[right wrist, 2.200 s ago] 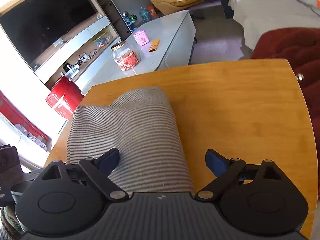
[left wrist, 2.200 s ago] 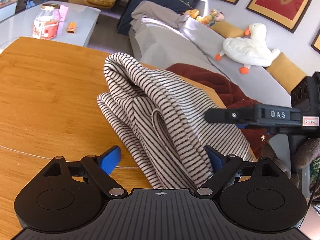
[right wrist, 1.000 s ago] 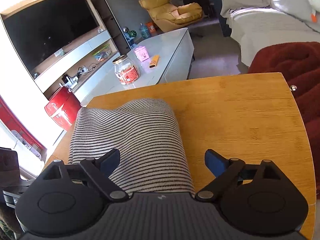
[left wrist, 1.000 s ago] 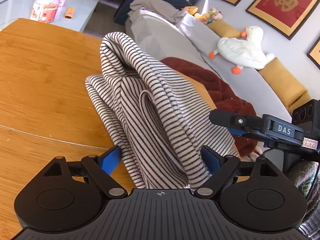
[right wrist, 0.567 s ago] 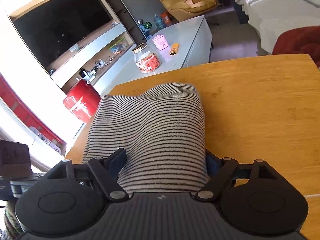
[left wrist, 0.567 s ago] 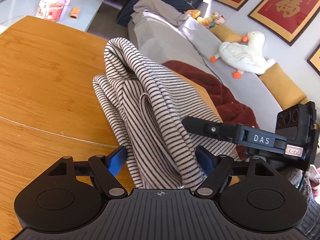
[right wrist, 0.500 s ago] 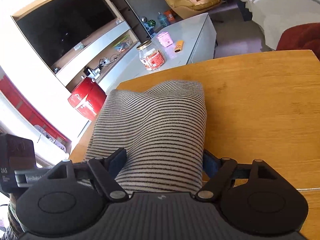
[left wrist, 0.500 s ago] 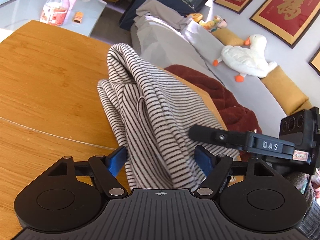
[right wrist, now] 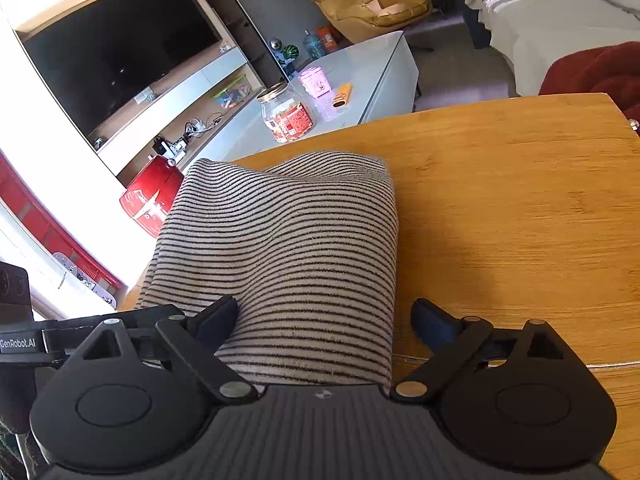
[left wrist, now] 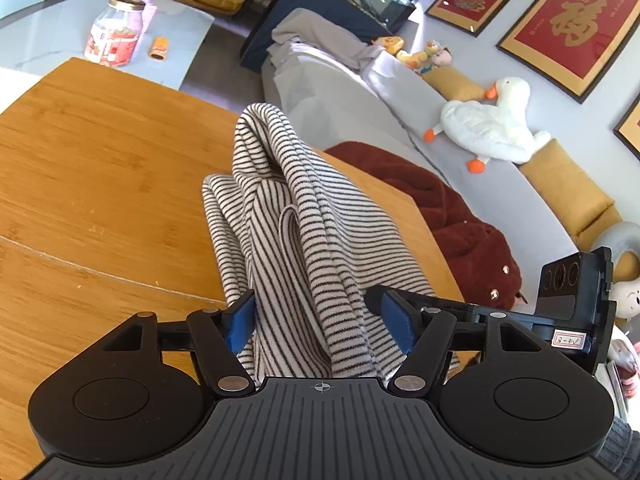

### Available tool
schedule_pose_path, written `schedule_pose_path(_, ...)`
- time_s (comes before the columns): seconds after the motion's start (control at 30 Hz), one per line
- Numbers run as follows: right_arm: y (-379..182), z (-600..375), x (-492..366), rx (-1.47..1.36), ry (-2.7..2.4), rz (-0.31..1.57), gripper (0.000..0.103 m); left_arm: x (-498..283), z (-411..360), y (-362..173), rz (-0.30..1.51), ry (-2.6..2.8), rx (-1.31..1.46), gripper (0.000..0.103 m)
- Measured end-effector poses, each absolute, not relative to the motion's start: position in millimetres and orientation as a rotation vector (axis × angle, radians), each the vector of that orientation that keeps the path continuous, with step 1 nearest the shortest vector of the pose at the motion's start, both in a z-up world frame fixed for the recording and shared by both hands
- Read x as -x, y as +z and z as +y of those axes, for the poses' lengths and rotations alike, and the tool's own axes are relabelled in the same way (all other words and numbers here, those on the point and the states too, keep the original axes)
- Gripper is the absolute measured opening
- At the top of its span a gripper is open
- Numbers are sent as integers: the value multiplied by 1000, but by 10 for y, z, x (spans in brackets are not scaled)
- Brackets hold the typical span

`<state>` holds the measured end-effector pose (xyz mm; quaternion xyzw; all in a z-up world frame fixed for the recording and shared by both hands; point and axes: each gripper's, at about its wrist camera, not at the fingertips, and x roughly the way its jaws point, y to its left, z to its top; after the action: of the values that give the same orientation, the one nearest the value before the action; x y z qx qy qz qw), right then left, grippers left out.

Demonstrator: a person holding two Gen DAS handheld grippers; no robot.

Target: Fold clothes

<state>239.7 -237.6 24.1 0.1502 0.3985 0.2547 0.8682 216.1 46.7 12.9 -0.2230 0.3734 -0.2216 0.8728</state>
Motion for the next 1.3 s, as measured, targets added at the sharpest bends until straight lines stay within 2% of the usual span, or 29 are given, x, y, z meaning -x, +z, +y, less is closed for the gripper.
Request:
schedule_pose_path(0.27, 245, -2379, -2382, -293, 521, 827, 98, -1990, 498, 286, 692, -606, 534, 69)
schedule_pose_path(0.4, 247, -2380, -2370, -280, 515, 822, 99, -1909, 464, 202, 739, -576, 460, 70)
schedule_pose_path(0.47, 248, -2378, -2365, -274, 512, 820, 99, -1913, 461, 113, 767, -522, 420, 65)
schedule_pose_path(0.5, 254, -2364, -2362, -268, 510, 820, 99, -1916, 461, 68, 780, -495, 401, 65)
schedule_pose_path(0.53, 268, -2350, -2354, -256, 510, 816, 99, -1919, 461, 23, 792, -469, 383, 70)
schedule_pose_path(0.8, 437, -2410, -2339, -197, 518, 779, 99, -1940, 491, 227, 768, -450, 377, 71)
schedule_pose_path(0.83, 479, -2421, -2339, -192, 512, 761, 98, -1956, 497, 271, 761, -456, 391, 75)
schedule_pose_path(0.87, 533, -2433, -2340, -186, 505, 734, 97, -1981, 500, 312, 754, -462, 407, 81)
schedule_pose_path(0.9, 633, -2444, -2348, -172, 493, 681, 91, -2015, 496, 354, 746, -468, 417, 82)
schedule_pose_path(0.93, 755, -2435, -2381, -145, 493, 631, 77, -2051, 472, 384, 739, -467, 406, 82)
schedule_pose_path(1.0, 974, -2375, -2501, -108, 507, 567, 65, -2125, 415, 438, 726, -463, 372, 80)
schedule_pose_path(1.03, 1056, -2329, -2586, -108, 528, 556, 63, -2175, 374, 435, 733, -457, 353, 77)
schedule_pose_path(1.17, 921, -1955, -2945, -33, 593, 697, 63, -2319, 205, 322, 780, -411, 261, 70)
schedule_pose_path(1.23, 685, -1776, -3066, 46, 582, 766, 63, -2327, 159, 244, 793, -368, 198, 77)
schedule_pose_path(1.3, 531, -1737, -3071, 70, 574, 766, 65, -2340, 228, 173, 817, -364, 241, 78)
